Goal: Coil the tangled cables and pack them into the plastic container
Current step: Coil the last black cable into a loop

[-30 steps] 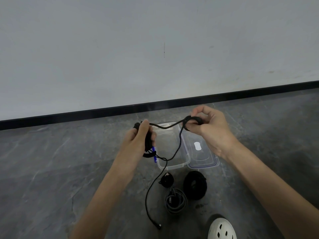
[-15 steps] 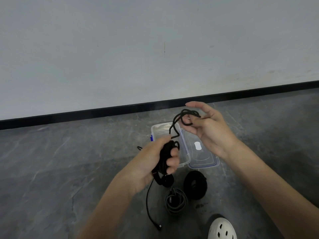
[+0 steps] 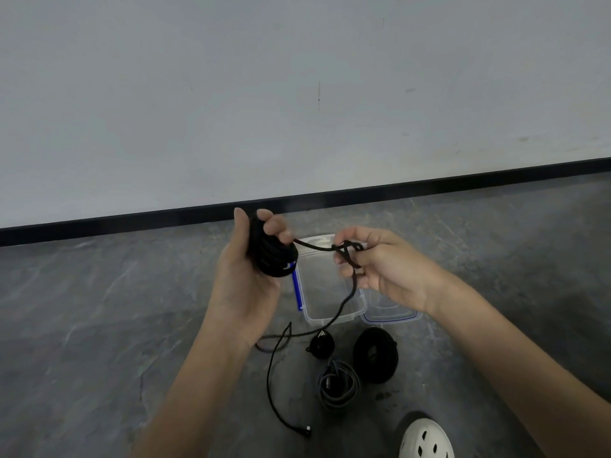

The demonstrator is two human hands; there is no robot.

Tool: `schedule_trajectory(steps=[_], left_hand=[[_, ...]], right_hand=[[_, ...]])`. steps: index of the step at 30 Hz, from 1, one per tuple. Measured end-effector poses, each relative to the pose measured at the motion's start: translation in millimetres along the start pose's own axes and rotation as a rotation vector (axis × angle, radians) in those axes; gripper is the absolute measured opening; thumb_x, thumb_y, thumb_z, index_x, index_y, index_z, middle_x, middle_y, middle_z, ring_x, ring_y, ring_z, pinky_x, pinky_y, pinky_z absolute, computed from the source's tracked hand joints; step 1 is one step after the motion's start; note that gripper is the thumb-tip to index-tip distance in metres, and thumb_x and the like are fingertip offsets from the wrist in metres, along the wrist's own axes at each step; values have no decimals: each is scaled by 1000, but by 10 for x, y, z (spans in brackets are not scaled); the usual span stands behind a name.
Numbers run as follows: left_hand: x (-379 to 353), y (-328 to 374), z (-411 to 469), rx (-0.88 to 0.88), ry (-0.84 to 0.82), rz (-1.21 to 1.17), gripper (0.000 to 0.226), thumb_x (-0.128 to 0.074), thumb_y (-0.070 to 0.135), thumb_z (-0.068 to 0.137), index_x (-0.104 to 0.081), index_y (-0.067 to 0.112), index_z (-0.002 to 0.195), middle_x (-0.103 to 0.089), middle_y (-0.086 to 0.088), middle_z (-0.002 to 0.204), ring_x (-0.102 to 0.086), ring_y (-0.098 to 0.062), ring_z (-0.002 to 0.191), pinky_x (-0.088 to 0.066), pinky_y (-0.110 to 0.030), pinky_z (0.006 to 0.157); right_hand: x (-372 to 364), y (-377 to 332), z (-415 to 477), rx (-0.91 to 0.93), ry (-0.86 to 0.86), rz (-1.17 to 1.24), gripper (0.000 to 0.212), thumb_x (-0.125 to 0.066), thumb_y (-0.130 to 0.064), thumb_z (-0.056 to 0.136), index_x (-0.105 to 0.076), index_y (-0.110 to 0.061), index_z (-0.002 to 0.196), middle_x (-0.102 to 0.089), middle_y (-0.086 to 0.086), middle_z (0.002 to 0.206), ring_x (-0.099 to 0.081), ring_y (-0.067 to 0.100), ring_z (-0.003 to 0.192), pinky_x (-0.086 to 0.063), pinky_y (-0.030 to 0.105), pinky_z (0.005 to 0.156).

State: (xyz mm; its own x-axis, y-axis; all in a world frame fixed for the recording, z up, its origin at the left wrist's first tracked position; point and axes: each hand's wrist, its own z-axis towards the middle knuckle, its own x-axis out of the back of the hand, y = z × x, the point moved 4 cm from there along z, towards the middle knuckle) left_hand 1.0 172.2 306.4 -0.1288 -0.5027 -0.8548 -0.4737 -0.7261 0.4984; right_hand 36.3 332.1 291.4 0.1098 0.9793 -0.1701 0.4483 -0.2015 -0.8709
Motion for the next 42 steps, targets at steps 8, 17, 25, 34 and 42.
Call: schedule_trajectory(steps=[8,17,25,34,42], left_hand=[[83,46,-4,-319,225,331,23,-36,23,103,-57,14,100,-68,6,84,-67,-12,91,-52,-19,80],[15,-72,-60,-484,272,1108,20,-35,17,105,-53,23,99,-61,3,103,-55,9,92,-38,-5,79],[-14,-117,-85,-517,217,1082,21,-33,16,106,-54,13,105,-62,6,100,-56,7,93,-40,-8,81],[128,-47,-44,-502,336,910,31,-32,29,105,-62,24,96,-68,9,99,-60,-1,98,-42,-10,82],[73,34,-16,-481,304,558,28,-34,25,106,-60,24,95,-72,14,81,-67,-10,94,-49,-20,83]], right_hand=[[-354,112,-77,-159,-118,-177,28,-29,0,98,-51,-18,100,-49,7,61,-24,11,50,-13,15,42],[-414,100,-82,-113,-72,1,15,-35,-13,98,-49,-8,96,-46,6,51,-21,15,49,-17,15,33],[-369,111,-80,-58,15,-212,19,-58,-28,95,-51,-10,91,-57,8,63,-43,9,38,-22,19,35],[-261,163,-57,-92,61,49,18,-47,4,94,-61,-3,103,-74,8,79,-73,24,76,-56,35,81],[-161,140,-23,56,122,-316,31,-39,12,96,-63,-6,107,-67,11,98,-68,15,69,-57,19,61]])
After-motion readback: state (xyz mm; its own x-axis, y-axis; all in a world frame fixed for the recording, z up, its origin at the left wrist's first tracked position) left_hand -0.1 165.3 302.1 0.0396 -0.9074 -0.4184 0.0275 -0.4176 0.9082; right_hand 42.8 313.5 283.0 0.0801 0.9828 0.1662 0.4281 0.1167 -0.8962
